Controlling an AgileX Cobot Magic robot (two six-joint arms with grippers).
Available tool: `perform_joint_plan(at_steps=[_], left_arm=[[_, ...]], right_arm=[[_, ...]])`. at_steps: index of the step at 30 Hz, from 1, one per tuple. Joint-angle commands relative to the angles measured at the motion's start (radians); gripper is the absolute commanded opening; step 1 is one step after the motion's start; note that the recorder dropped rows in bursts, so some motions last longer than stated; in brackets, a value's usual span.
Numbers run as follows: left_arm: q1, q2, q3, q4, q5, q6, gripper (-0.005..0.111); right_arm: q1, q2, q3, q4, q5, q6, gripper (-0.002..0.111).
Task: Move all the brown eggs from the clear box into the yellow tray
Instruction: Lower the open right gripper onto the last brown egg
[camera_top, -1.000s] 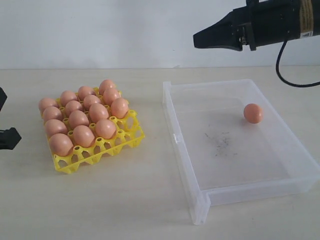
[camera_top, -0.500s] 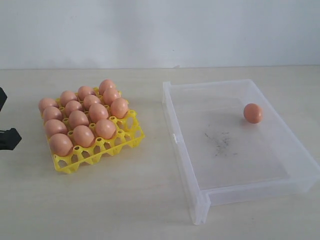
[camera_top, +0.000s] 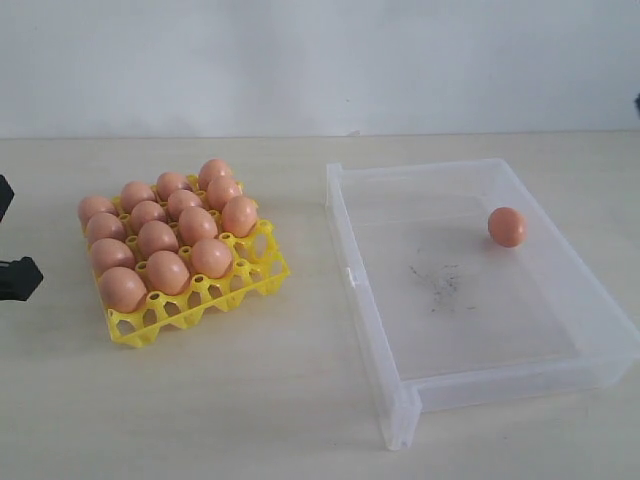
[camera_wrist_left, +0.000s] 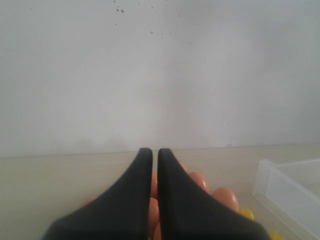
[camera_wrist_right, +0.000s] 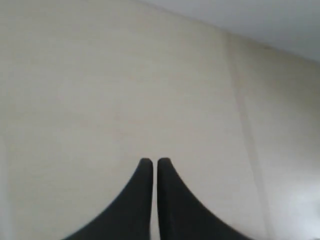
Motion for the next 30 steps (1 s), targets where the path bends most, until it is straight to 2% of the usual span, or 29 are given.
perform_joint_plan(at_steps=[1,4,9,13,16,18,20,22,26,30], left_arm=[[-0.001,-0.006,0.006,-0.004,-0.011,0.002,0.004],[-0.001,-0.006,0.006,-0.004,-0.011,0.002,0.004],[-0.001,-0.006,0.006,-0.004,-0.011,0.002,0.004],[-0.001,-0.006,0.006,-0.004,-0.011,0.002,0.004],[-0.001,-0.006,0.006,-0.004,-0.011,0.002,0.004],[-0.001,-0.006,0.006,-0.004,-0.011,0.002,0.004],[-0.001,-0.006,0.006,-0.004,-0.011,0.002,0.004],[-0.001,-0.006,0.006,-0.004,-0.011,0.002,0.004],[-0.001,-0.006,0.006,-0.004,-0.002,0.007,0.004],[-0.001,-0.006,0.006,-0.004,0.002,0.007,0.004]], right_arm=[[-0.001,0.059,-0.025,0.698,0.038,-0.511,0.0],[-0.001,0.138,-0.074,0.918,0.157,-0.618,0.0],[0.003,0.259,-0.153,0.95,0.193,-0.59,0.0],[0.031,0.321,-0.18,0.98,0.189,-0.671,0.001],[0.06,0.364,-0.201,0.975,0.179,-0.711,0.012],[0.081,0.39,-0.215,0.969,0.16,-0.729,0.026],[0.097,0.407,-0.222,0.959,0.11,-0.726,0.045],[0.104,0.42,-0.222,0.958,0.043,-0.656,0.059],[0.106,0.445,-0.222,0.907,-0.025,-0.59,0.057],[0.106,0.463,-0.222,0.753,-0.025,-0.481,0.056]])
